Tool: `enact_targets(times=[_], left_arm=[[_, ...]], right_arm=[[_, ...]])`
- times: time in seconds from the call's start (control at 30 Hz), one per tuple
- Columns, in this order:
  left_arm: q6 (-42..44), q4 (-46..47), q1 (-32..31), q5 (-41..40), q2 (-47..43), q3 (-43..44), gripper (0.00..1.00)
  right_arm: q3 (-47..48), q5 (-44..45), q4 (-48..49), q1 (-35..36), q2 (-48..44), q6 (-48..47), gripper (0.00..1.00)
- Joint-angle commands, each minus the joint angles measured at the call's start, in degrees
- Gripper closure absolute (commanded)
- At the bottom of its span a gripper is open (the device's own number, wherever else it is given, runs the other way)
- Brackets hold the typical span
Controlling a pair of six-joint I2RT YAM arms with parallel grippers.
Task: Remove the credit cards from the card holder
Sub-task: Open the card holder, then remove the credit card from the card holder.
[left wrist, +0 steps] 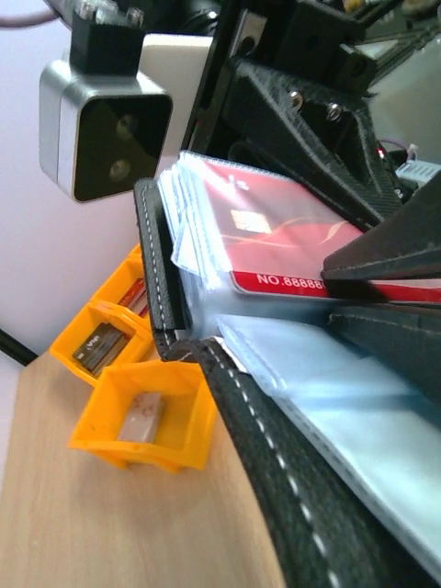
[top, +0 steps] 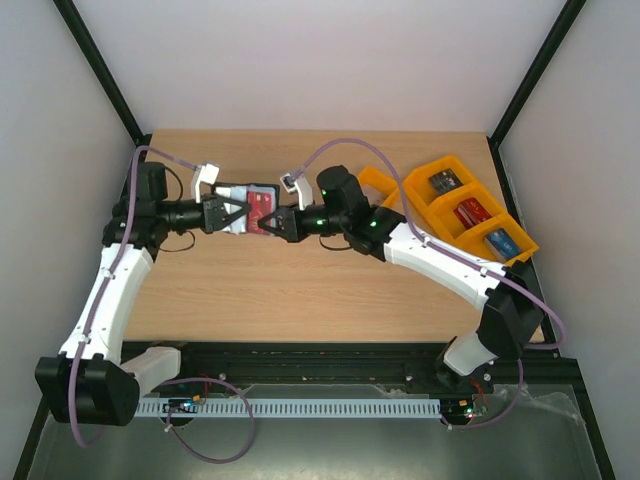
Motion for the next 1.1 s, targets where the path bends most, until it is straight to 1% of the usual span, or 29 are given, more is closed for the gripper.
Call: enact_targets(times=[0.0,0.13,0.2,0.23,0.33,0.37,0.57,0.8,0.97,1.07], left_arm=[[4.4,-6.4,-4.1,15.2,-0.3,4.6,0.97],[4.7,-7.3,-2.9,15.2,-1.1,5.4,0.98],[4.9,-7.4,-1.7,14.8,-1.3,5.5,0.98],[4.9,-7.3,-1.3,14.5,-1.3,5.7,0.98],[5.0,-7.7,-0.6,13.9,-1.5,6.5,0.98],[5.1,-7.9,-0.3,13.7,-1.5,6.7,0.98],[6.5,-9.0,1.8,13.7,-2.3,6.7,0.98],[11.5,-13.2,4.1,13.1,-2.6,8.4,0.98],[12.9,-14.2,5.0,12.9,-2.7,8.7,0.98],[13.4,-14.6,5.7,13.9,-2.8,8.9,0.98]], right_arm=[[2.5,-6.9,16.3,1.4,1.0,1.1,0.98],[0.0,-9.1,19.6,0.7,-0.6,1.6,0.98],[-2.1,-9.1,21.8,0.1,-2.0,2.4,0.96],[-3.2,-9.1,22.7,-0.3,-2.7,2.7,0.93],[-5.2,-9.4,25.0,-0.6,-4.1,3.1,0.8],[-5.5,-9.5,25.1,-0.6,-4.2,3.0,0.78],[-7.2,-9.9,25.4,-1.0,-5.0,2.6,0.77],[-7.7,-11.2,22.8,-1.6,-6.2,0.5,0.68],[-8.3,-10.6,20.3,-1.8,-7.1,-1.3,0.67],[-9.0,-10.7,20.6,-2.0,-7.6,-1.0,0.67]])
